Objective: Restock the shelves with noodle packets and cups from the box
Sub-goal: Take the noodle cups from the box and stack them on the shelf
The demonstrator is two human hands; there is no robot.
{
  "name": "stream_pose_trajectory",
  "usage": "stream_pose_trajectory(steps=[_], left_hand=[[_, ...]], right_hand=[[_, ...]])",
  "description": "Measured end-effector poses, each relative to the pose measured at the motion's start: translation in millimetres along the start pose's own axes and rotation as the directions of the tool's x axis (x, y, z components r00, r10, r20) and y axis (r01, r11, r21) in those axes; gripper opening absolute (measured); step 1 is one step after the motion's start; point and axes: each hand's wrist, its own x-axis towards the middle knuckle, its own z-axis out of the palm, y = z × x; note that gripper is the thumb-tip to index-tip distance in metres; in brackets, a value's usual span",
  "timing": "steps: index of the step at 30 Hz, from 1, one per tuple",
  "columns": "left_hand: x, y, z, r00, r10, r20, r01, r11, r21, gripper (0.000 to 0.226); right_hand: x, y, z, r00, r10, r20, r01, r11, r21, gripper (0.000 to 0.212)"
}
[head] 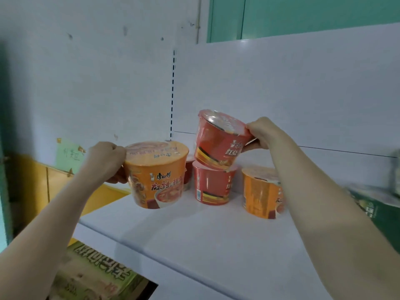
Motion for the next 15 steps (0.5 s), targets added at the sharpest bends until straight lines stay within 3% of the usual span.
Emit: stream_pose_trajectory(steps=[3, 15], left_hand=[[9, 0, 5, 1.000, 0.005, 0.000, -0.005, 1.000, 0.004, 0.030], [36, 1, 16, 0.998, 0.041, 0.057, -0.040, 0.999, -0.014, 0.031]], right_hand=[[24, 2, 4, 0.999, 0.029, -0.025, -0.029, 0.999, -0.032, 0.016], [70, 11, 27, 0.985, 0.106, -0.134, -0.127, 0.979, -0.162, 0.020]])
